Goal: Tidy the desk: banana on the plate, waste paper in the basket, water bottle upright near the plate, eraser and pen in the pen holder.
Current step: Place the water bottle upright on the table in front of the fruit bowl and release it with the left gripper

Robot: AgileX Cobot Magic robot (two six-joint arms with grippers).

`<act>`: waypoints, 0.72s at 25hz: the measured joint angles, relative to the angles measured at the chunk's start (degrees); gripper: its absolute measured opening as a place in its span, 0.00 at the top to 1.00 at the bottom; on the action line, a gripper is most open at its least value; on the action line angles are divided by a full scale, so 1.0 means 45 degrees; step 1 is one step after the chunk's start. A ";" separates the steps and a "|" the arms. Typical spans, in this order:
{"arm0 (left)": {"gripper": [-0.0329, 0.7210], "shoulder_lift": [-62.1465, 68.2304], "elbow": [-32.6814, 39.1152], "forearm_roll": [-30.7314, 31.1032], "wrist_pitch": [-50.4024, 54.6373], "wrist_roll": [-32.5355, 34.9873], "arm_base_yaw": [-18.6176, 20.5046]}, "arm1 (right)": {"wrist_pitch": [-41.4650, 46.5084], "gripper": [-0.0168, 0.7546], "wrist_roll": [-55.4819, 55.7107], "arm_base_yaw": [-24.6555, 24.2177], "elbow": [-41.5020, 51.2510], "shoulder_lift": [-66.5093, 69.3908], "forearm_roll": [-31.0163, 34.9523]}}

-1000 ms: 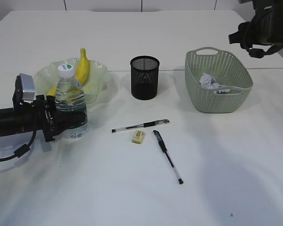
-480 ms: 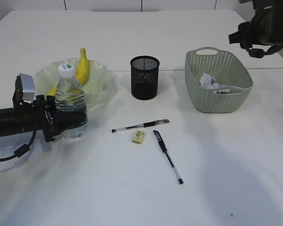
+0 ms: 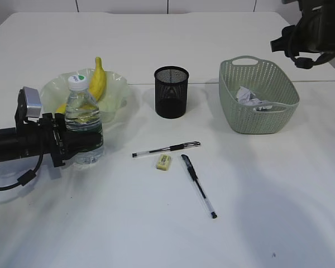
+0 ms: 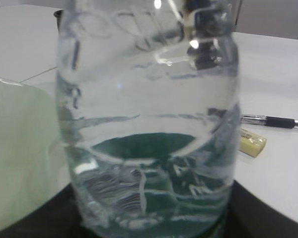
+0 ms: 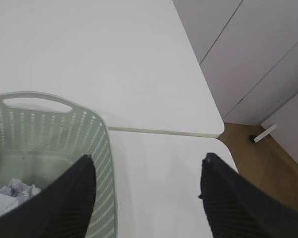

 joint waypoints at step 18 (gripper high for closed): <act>0.44 0.0000 0.0000 0.0000 -0.0023 -0.0029 0.0000 | 0.0000 0.34 0.0000 0.0000 0.0000 0.0000 -0.0085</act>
